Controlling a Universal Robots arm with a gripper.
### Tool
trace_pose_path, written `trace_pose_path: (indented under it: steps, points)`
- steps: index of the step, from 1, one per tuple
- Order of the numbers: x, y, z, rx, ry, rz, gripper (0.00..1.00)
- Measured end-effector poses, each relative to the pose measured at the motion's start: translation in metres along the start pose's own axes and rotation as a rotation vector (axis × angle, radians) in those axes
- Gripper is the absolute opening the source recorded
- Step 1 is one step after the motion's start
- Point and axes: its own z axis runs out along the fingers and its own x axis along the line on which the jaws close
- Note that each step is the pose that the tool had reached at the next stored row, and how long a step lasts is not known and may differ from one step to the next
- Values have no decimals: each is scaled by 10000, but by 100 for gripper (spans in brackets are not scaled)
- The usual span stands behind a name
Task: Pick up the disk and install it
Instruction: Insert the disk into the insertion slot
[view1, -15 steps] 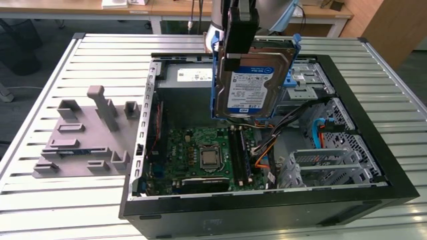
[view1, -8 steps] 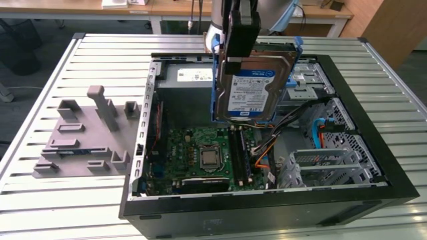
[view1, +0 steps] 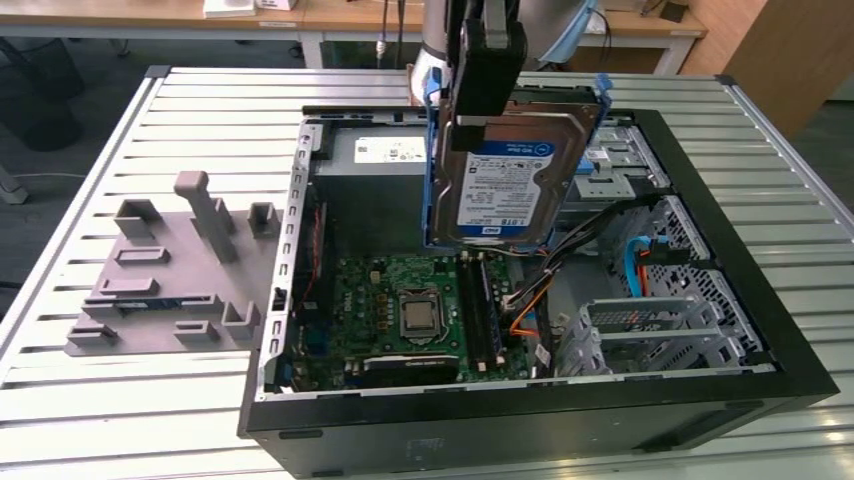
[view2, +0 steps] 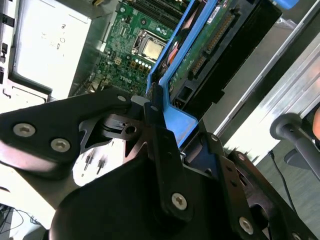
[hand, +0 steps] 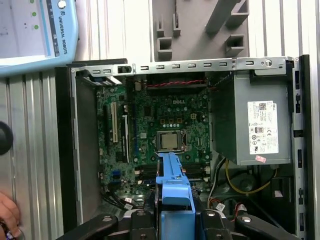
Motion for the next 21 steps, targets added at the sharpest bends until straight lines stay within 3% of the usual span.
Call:
trace_pose_path:
  steps: [6,8,21]
  points:
    - [99,-6,1,1,14,1,36]
    - [213,-16,4,5,68,0,36]
    - [217,-18,3,5,70,1,36]
